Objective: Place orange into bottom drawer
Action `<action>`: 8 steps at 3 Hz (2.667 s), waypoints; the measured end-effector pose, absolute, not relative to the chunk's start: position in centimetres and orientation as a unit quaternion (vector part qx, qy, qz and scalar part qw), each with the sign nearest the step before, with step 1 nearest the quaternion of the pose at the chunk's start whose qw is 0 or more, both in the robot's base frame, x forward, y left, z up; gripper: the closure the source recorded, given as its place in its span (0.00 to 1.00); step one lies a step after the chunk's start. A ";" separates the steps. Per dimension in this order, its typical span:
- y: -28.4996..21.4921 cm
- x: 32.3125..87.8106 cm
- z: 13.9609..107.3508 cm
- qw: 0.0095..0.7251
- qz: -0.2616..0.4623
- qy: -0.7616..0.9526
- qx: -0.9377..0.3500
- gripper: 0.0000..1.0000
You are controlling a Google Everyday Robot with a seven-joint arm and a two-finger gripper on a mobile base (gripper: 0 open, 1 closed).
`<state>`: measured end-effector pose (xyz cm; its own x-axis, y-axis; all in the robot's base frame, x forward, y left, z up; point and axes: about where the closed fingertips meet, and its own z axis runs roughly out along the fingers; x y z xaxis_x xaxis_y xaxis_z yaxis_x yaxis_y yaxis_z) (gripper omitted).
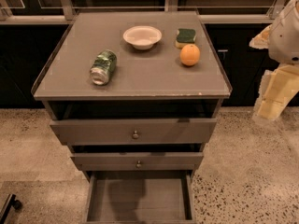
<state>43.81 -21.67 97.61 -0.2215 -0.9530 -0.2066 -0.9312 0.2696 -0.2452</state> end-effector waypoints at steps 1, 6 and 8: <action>-21.7 43.8 97.6 0.159 -0.034 0.781 -0.603 0.00; -23.9 53.2 99.0 0.275 0.015 0.801 -0.532 0.00; -22.4 61.4 97.8 0.304 0.075 0.788 -0.530 0.00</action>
Offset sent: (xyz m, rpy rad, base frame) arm 0.0286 -0.0149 0.0061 0.0950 -0.0506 -0.0660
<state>61.45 -22.42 97.81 -0.2528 -0.7903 -0.5582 -0.8813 0.4262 -0.2042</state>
